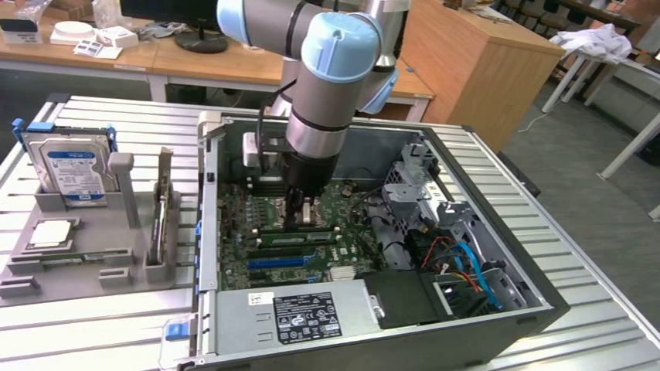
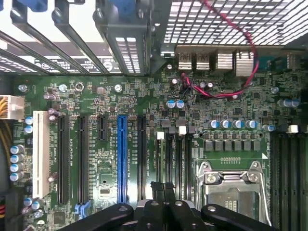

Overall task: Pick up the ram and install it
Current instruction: 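Press down the ram until it locks into place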

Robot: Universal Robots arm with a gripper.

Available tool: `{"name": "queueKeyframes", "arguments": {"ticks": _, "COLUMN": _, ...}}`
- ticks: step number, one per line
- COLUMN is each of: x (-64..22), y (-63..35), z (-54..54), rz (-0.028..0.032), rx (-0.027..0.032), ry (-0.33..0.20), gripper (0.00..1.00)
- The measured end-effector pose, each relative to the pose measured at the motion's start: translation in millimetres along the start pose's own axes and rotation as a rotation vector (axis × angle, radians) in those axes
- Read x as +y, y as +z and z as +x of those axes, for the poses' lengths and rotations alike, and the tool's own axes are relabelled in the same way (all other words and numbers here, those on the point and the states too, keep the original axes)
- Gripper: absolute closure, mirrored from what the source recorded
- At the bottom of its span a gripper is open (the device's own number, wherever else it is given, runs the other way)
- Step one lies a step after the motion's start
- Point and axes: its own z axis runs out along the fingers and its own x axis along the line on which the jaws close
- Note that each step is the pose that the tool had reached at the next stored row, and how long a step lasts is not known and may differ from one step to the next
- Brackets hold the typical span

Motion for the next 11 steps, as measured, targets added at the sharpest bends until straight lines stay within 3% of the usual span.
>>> {"name": "queueKeyframes", "arguments": {"ticks": 11, "x": 0.7, "y": -24.2, "z": -0.7, "rz": -0.0005, "rx": 0.0001, "ry": 0.000, "gripper": 0.89}}
